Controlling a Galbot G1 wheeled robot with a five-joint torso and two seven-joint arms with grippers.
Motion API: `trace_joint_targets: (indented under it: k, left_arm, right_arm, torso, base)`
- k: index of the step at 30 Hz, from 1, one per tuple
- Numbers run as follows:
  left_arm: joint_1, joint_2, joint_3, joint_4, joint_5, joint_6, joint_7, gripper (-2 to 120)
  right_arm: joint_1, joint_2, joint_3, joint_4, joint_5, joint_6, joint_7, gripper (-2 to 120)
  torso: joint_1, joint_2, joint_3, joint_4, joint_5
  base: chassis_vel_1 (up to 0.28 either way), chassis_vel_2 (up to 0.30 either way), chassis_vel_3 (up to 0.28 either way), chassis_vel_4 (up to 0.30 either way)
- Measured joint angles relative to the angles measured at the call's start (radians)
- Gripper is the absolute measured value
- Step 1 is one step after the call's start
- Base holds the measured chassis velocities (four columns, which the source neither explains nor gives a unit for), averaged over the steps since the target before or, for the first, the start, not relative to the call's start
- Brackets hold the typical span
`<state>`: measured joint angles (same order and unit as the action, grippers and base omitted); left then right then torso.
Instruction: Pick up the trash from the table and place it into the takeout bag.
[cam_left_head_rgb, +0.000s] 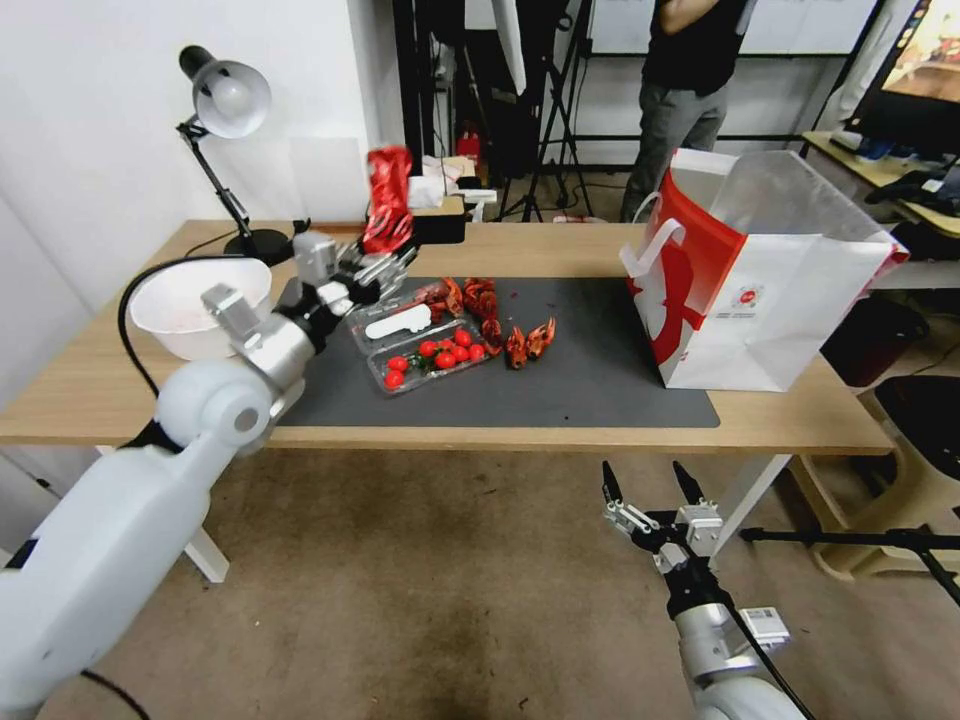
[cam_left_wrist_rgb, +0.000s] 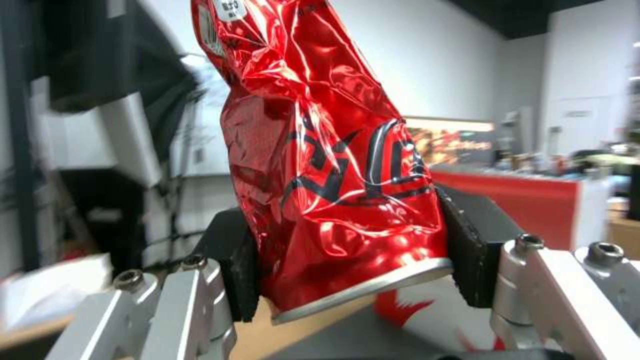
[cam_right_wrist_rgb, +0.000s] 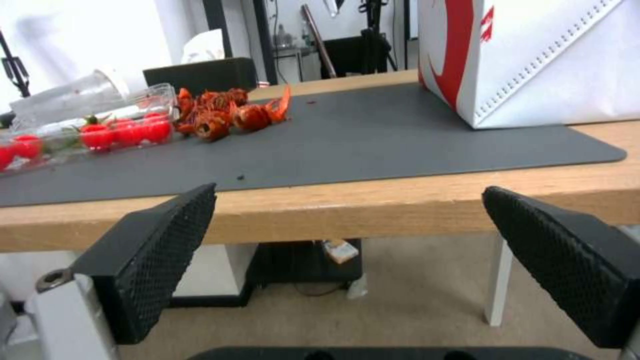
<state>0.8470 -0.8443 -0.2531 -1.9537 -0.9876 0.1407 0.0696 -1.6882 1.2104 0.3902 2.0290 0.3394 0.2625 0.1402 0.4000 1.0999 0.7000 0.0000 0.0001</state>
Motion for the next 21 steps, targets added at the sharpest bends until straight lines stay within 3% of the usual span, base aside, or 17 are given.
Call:
trace_joint_targets:
  k: [1, 2, 4, 7, 8, 11, 12, 15, 19, 21]
  left_arm:
    - [-0.015, 0.002, 0.01, 0.005, 0.002, -0.005, 0.016, 54]
    - [-0.077, 0.003, 0.054, 0.03, 0.005, -0.027, 0.073, 54]
    - [-0.106, 0.001, 0.075, 0.043, 0.006, -0.038, 0.092, 54]
    - [-0.252, -0.033, 0.195, 0.115, 0.007, -0.068, 0.166, 54]
    - [-0.252, -0.033, 0.195, 0.115, 0.007, -0.068, 0.166, 54]
    - [-0.403, -0.104, 0.33, 0.204, 0.027, -0.081, 0.206, 54]
    - [-0.403, -0.104, 0.33, 0.204, 0.027, -0.081, 0.206, 54]
    - [-0.522, -0.179, 0.445, 0.288, 0.047, -0.081, 0.219, 54]
    - [-0.579, -0.223, 0.502, 0.332, 0.051, -0.077, 0.219, 54]
    - [-0.645, -0.28, 0.568, 0.379, 0.051, -0.07, 0.218, 54]
  right_arm:
    - [-0.001, 0.001, 0.0, 0.0, -0.002, 0.0, 0.0, 100]
    - [-0.002, 0.007, 0.001, 0.0, -0.01, 0.001, 0.0, 100]
    - [-0.003, 0.01, 0.001, 0.001, -0.014, 0.001, 0.0, 100]
    - [-0.007, 0.028, -0.002, 0.007, -0.033, 0.001, 0.001, 100]
    - [-0.007, 0.028, -0.002, 0.007, -0.033, 0.001, 0.001, 100]
    - [-0.016, 0.045, 0.0, 0.016, -0.051, 0.001, 0.002, 100]
    - [-0.016, 0.045, 0.0, 0.016, -0.051, 0.001, 0.002, 100]
    - [-0.025, 0.06, 0.004, 0.017, -0.063, 0.001, 0.002, 100]
    - [-0.027, 0.067, 0.007, 0.016, -0.065, 0.002, 0.002, 100]
    - [-0.029, 0.075, 0.013, 0.011, -0.066, 0.005, 0.001, 100]
  torso:
    - [0.0, 0.0, 0.0, 0.0, 0.0]
    - [0.0, 0.0, 0.0, 0.0, 0.0]
    - [0.0, 0.0, 0.0, 0.0001, 0.0001]
    - [0.0, 0.0, 0.0, 0.0, 0.0001]
    - [0.0, 0.0, 0.0, 0.0, 0.0001]
    - [0.0, 0.0, 0.0, -0.0002, 0.0]
    - [0.0, 0.0, 0.0, -0.0002, 0.0]
    - [0.0, 0.0, 0.0, -0.0001, 0.0]
    - [0.0, 0.0, 0.0, -0.0002, 0.0001]
    - [0.0, 0.0, 0.0, -0.0001, 0.0001]
  base:
    - [0.0, 0.0, 0.0, 0.0]
    - [0.0, 0.0, 0.0, 0.0]
    - [0.0, 0.0, 0.0, 0.0]
    - [0.0, 0.0, 0.0, 0.0]
    - [0.0, 0.0, 0.0, 0.0]
    - [0.0, 0.0, 0.0, 0.0]
    - [0.0, 0.0, 0.0, 0.0]
    - [0.0, 0.0, 0.0, 0.0]
    - [0.0, 0.0, 0.0, 0.0]
    - [0.0, 0.0, 0.0, 0.0]
